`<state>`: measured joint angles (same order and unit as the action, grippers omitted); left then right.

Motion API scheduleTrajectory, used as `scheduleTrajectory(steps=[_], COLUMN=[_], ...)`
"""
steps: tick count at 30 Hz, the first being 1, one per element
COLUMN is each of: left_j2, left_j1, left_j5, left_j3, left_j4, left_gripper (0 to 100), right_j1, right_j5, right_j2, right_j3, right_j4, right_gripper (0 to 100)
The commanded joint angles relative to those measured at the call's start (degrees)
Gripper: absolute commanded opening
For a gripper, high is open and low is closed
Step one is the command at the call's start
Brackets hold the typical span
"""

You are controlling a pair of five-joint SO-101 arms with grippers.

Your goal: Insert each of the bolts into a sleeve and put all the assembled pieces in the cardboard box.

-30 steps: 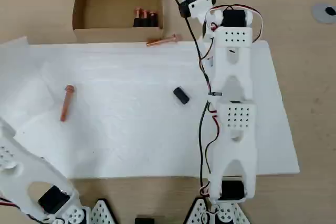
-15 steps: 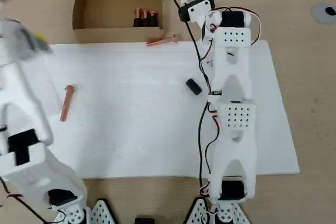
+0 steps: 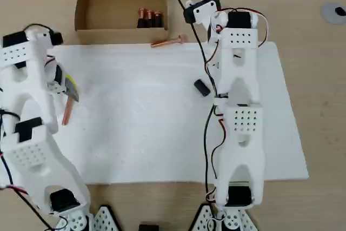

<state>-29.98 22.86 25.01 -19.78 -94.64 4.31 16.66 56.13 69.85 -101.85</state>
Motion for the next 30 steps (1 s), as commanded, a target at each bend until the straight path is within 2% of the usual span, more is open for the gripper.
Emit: scheduleTrajectory(steps=[1,5,17,26,30], left_j2=[-2.07,-3.21,-3.30,-3.30,-3.30], left_j1=[-0.88,-1.05,-8.62,-5.19,-4.92], left_j5=[0.35,0.35,-3.25,-3.08,-1.32], left_j3=[-3.87,-3.96,-2.46,4.92,8.70], left_j4=[0.53,0.88,5.54,11.34,11.43], left_gripper=[25,25,25,25,25], right_j1=[0.84,0.84,0.66,0.31,0.31], right_j5=[-0.26,-0.26,-0.35,-0.35,-0.35], right_j2=[-5.93,-5.93,-5.85,-5.85,-5.85], right_j3=[-0.04,-0.04,-0.04,-0.04,-0.04], right_j4=[-0.62,-0.62,-0.62,-0.62,-0.62], right_gripper=[26.0,26.0,26.0,26.0,26.0])
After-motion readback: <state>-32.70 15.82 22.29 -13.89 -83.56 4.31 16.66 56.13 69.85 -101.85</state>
